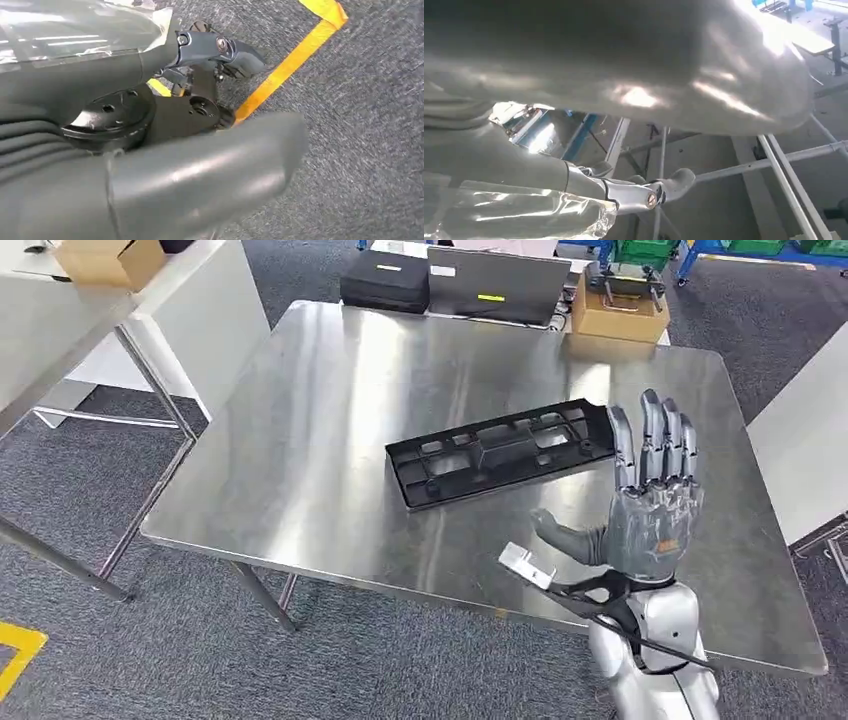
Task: Take the parts from the cabinet and place them on the table.
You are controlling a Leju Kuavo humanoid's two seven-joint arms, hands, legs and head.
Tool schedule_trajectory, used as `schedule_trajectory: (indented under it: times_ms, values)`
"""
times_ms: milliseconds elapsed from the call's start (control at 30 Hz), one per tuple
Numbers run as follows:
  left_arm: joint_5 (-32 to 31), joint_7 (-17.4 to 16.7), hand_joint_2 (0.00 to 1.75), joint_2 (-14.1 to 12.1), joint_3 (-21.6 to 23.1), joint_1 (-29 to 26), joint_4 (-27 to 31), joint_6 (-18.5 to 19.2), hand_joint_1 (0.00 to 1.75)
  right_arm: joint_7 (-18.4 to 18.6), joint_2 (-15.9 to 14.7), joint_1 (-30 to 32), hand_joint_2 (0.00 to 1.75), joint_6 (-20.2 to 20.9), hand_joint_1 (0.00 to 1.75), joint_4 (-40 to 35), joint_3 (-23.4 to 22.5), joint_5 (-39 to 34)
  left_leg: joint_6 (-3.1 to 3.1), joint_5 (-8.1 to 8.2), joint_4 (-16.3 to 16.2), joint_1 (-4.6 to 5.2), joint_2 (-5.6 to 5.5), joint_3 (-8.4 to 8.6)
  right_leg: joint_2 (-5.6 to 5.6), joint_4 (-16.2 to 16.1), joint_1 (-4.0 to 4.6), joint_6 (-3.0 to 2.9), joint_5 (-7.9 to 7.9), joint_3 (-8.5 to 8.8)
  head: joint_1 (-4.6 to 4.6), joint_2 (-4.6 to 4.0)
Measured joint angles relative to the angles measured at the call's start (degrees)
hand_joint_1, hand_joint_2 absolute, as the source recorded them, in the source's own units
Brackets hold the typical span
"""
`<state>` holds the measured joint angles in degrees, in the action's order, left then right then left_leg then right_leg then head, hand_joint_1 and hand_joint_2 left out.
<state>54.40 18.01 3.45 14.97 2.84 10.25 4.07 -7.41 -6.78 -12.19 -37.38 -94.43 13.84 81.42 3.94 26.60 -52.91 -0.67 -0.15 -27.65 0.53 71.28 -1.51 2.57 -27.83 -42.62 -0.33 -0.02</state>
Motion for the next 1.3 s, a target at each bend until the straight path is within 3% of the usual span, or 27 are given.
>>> schedule_trajectory:
  times_ms: [67,100,133,167,233,300,333,400,433,467,533,600,633,667,767,800,833,900,933,967,1000,1033,1100,1133,1167,1267,1300]
  values:
    - [0.13,-0.02,0.00,0.11,-0.18,0.01,0.00,0.35,0.00,-0.22,-0.61,0.78,0.00,-0.20,0.00,-1.66,0.15,-0.52,-1.17,0.77,-1.14,-0.77,-0.09,-0.05,-0.42,-10.04,-0.93,2.06,3.80,5.68,0.00,0.00]
    - [0.15,-0.02,0.00,0.11,-0.31,0.01,0.00,0.52,0.00,-0.28,-0.96,1.26,0.00,-0.28,0.00,-2.53,0.28,-0.74,-2.06,1.49,-2.20,-1.03,-0.15,-0.28,-0.75,-15.19,-1.45,2.90,4.44,8.28,0.11,0.00]
    - [0.24,-0.02,0.00,-0.09,-0.44,0.08,0.00,0.50,0.00,-0.31,-1.14,1.95,0.00,-0.37,0.00,-3.02,0.44,-1.07,-2.93,2.09,-2.96,-0.61,-0.33,-1.04,-0.02,-14.24,-0.65,2.36,3.95,8.56,0.42,0.00]
    - [0.30,0.00,0.00,0.11,-0.52,-0.06,0.00,0.42,0.00,-0.33,-1.42,2.73,0.00,-0.48,0.00,-4.02,0.48,-1.37,-3.18,2.20,-3.66,-0.61,-0.41,-1.26,0.14,-14.00,-0.80,1.30,3.92,8.20,0.33,0.00]
    - [0.44,0.09,0.00,0.37,-0.81,-0.22,0.00,0.17,0.00,-0.33,-1.99,3.96,0.00,-0.61,0.00,-4.80,0.52,-1.96,-3.25,2.14,-3.58,-0.74,-0.42,-1.30,0.16,-13.20,-0.65,0.82,3.61,7.77,0.15,0.00]
    - [0.48,0.18,0.00,0.44,-0.87,-0.27,0.00,0.13,0.00,-0.33,-2.25,4.72,0.00,-0.63,0.00,-5.48,0.52,-2.36,-3.71,3.45,-4.61,-1.09,-0.16,-1.49,0.15,-13.25,-0.87,0.03,3.74,7.66,0.02,0.00]
    - [0.46,0.24,0.00,0.50,-0.87,-0.20,0.00,0.15,0.00,-0.33,-2.45,5.09,0.00,-0.66,0.00,-5.92,0.52,-2.51,-3.77,5.69,-7.37,-1.04,0.02,-2.68,0.12,-13.25,-0.77,-0.29,3.78,7.59,0.02,0.00]
    - [0.46,0.26,0.00,0.57,-0.96,-0.22,0.00,0.22,0.00,-0.33,-2.64,5.55,0.00,-0.66,0.00,-6.12,0.52,-2.51,-3.85,10.62,-16.48,-1.01,0.00,-6.69,0.00,-13.25,-0.31,-0.80,4.05,7.16,-0.04,0.00]
    - [0.46,0.26,0.00,0.61,-1.01,-0.26,0.00,0.22,0.00,-0.33,-2.71,5.77,0.00,-0.66,0.00,-6.12,0.52,-2.56,-3.72,12.16,-20.33,-1.00,0.00,-8.49,-0.05,-13.24,-0.04,-1.09,4.23,6.86,-0.04,0.00]
    - [0.46,0.26,0.00,0.66,-1.05,-0.28,0.00,0.22,0.00,-0.33,-2.80,5.98,0.00,-0.66,0.00,-6.14,0.52,-2.56,-3.50,12.39,-22.09,-0.94,0.00,-9.37,-0.05,-13.23,0.26,-1.45,4.48,6.55,-0.07,0.00]
    - [0.48,0.26,0.00,0.79,-1.22,-0.29,0.00,0.24,0.00,-0.33,-2.93,6.34,0.00,-0.70,0.00,-6.31,0.52,-2.64,-2.36,9.33,-17.71,-0.47,-0.01,-6.92,-0.02,-13.23,0.83,-2.08,4.94,6.01,-0.09,0.00]
    - [0.48,0.26,0.00,0.81,-1.31,-0.16,0.00,0.24,0.00,-0.37,-3.02,6.38,0.00,-0.72,0.00,-6.66,0.52,-2.71,-0.33,5.00,-7.07,0.43,-0.03,-0.70,0.05,-13.27,1.18,-2.24,5.58,5.66,-0.09,0.00]
    - [0.55,0.28,0.00,0.63,-1.38,0.05,0.00,0.24,0.00,-0.44,-3.04,6.52,0.00,-0.72,0.00,-6.90,0.52,-2.84,0.21,5.54,-4.97,0.76,0.15,0.26,-0.01,-13.30,1.09,-2.03,5.93,5.68,0.15,0.00]
    - [0.66,0.33,0.00,0.74,-1.38,0.04,0.00,0.33,0.00,-0.50,-3.15,6.58,0.00,-0.72,0.00,-7.06,0.52,-2.99,0.14,4.59,-4.77,1.10,0.36,-0.05,-0.02,-13.40,1.41,-1.74,6.13,5.67,0.35,0.00]
    - [0.61,0.17,0.00,0.87,-1.42,-0.20,0.00,0.68,0.00,-0.87,-3.15,7.10,0.00,-0.72,0.00,-7.36,0.57,-3.04,0.12,3.16,-4.35,1.62,0.20,-0.67,-0.29,-14.21,0.88,-0.32,7.56,5.63,0.09,0.00]
    - [0.57,0.13,0.00,0.87,-1.44,-0.20,0.00,0.74,0.00,-0.87,-3.28,7.23,0.00,-0.70,0.00,-7.54,0.53,-3.04,0.03,2.01,-3.36,0.74,0.41,-1.07,-0.35,-13.67,1.25,-0.27,7.21,5.13,0.19,0.00]
    - [0.44,0.11,0.00,0.90,-1.46,-0.12,0.00,0.81,0.00,-0.87,-3.32,7.40,0.00,-0.68,0.00,-7.65,0.46,-3.04,0.13,1.29,-3.09,0.97,0.49,-1.17,-0.40,-12.46,1.09,-0.51,5.10,4.05,0.22,0.00]
    - [0.24,0.13,0.00,0.96,-1.59,-0.07,0.00,0.92,0.00,-0.87,-3.54,7.71,0.00,-0.68,0.00,-7.78,0.39,-2.99,0.43,0.15,-3.18,1.11,0.60,-2.66,-0.41,-4.63,0.91,-1.39,-1.17,1.85,0.59,0.00]
    - [0.20,0.15,0.00,1.07,-1.60,-0.12,0.00,0.94,0.00,-0.87,-3.58,8.07,0.00,-0.68,0.00,-7.82,0.33,-3.01,0.52,-0.42,-3.25,1.18,0.68,-3.43,-0.43,-0.15,0.80,-1.32,-3.33,0.83,0.50,0.00]
    - [0.15,0.18,0.00,1.07,-1.60,-0.14,0.00,0.94,0.00,-0.87,-3.67,8.40,0.00,-0.68,0.00,-7.82,0.22,-3.01,0.46,-0.95,-3.35,1.19,0.76,-4.21,-0.42,2.79,0.77,-0.84,-4.11,0.50,0.61,0.00]
    - [0.11,0.17,0.00,1.11,-1.62,-0.15,0.00,0.98,0.00,-0.87,-3.80,8.66,0.00,-0.68,0.00,-7.82,0.13,-3.01,0.37,-1.44,-3.38,1.19,0.81,-4.98,-0.43,3.08,0.74,-0.23,-3.75,1.44,0.57,0.00]
    - [0.09,0.17,0.00,1.11,-1.62,-0.15,0.00,1.00,0.00,-0.87,-3.91,8.80,0.00,-0.68,0.00,-7.84,-0.02,-3.08,0.22,-1.86,-3.48,1.17,0.85,-5.62,-0.44,1.00,0.66,0.46,-2.74,3.66,0.59,0.00]
    - [0.02,0.18,0.00,1.20,-1.62,-0.12,0.00,1.03,0.00,-0.87,-4.09,8.79,0.00,-0.68,0.00,-7.89,-0.22,-3.26,-0.25,-2.46,-4.11,1.08,0.85,-6.86,-0.51,-9.27,0.47,1.53,-0.32,11.30,0.59,0.00]
    - [0.02,0.17,0.00,1.20,-1.62,-0.10,0.00,1.05,0.00,-0.87,-4.15,8.78,0.00,-0.68,0.00,-7.91,-0.26,-3.30,-0.48,-2.61,-4.52,1.13,0.91,-7.27,-0.52,-13.92,0.31,1.12,-1.83,13.56,0.57,0.00]
    - [-0.04,0.17,0.00,1.22,-1.62,0.01,0.00,1.07,0.00,-0.87,-4.15,8.88,0.00,-0.68,0.00,-8.00,-0.26,-3.34,-0.83,-2.92,-4.78,1.42,0.88,-7.83,-0.35,-14.72,1.13,0.43,-1.68,14.95,0.62,0.00]
    - [-0.04,0.15,0.00,1.29,-1.62,-0.07,0.00,1.09,0.00,-0.87,-4.35,9.06,0.00,-0.70,0.00,-8.15,-0.39,-3.39,-1.32,-3.68,-4.86,1.38,0.88,-7.83,-0.39,-14.55,1.35,-0.08,-1.20,14.05,0.51,0.00]
    - [-0.04,0.15,0.00,1.29,-1.62,-0.15,0.00,1.09,0.00,-0.87,-4.41,9.12,0.00,-0.70,0.00,-8.15,-0.39,-3.39,-1.60,-4.06,-4.78,1.40,0.86,-7.94,-0.40,-14.57,1.30,-0.59,-0.85,13.81,0.48,0.00]
